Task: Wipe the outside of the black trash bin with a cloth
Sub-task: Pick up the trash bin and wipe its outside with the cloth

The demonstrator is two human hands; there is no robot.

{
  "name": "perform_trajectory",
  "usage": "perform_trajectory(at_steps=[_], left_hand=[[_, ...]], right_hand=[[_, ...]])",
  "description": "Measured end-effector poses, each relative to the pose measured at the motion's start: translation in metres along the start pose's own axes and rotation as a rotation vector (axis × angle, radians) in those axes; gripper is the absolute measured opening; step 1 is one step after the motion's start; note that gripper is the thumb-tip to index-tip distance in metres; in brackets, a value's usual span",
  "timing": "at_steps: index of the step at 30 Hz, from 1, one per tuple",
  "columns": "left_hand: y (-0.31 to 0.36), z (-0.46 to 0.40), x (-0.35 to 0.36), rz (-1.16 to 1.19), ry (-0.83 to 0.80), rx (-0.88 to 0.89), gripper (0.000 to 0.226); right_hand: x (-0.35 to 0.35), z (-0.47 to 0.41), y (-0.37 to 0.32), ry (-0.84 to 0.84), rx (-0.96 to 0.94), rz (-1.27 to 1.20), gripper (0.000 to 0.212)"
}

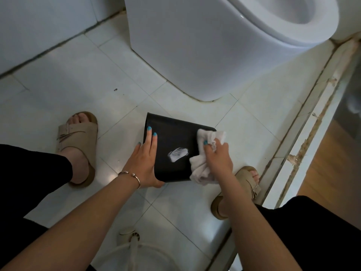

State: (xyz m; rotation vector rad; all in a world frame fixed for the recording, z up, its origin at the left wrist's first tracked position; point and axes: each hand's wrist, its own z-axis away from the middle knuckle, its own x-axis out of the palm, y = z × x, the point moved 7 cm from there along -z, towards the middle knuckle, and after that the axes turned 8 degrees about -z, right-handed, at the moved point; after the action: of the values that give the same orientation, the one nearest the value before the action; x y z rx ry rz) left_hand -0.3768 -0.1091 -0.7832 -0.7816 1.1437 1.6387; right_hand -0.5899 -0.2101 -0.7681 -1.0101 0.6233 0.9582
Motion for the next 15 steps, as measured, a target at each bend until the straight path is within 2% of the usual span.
perform_trajectory(at_steps=[2,3,7,11,12,15], left_hand=[[0.0,0.0,-0.002,-0.014,0.007,-0.003,0.149],[0.0,0.0,-0.003,-0.024,0.009,-0.002,0.149],[0.001,-0.003,-0.003,-0.037,-0.01,-0.007,0.151],[0.0,-0.002,0.0,-0.087,-0.032,0.005,0.151],[0.0,-0.002,0.0,-0.095,-0.034,0.005,0.151],[-0.001,-0.003,0.0,-0.09,-0.048,0.009,0.151]], right_hand=[[-0.001,0.006,-0.004,-0.056,-0.119,0.063,0.034],[-0.006,0.002,-0.001,-0.056,-0.119,0.073,0.034],[-0.011,-0.01,0.001,0.044,0.087,-0.024,0.038],[-0.005,-0.003,-0.008,-0.06,-0.107,0.111,0.037],[-0.012,-0.007,0.0,-0.059,-0.086,0.11,0.037],[-0.024,-0.017,0.019,0.05,0.146,-0.016,0.041]])
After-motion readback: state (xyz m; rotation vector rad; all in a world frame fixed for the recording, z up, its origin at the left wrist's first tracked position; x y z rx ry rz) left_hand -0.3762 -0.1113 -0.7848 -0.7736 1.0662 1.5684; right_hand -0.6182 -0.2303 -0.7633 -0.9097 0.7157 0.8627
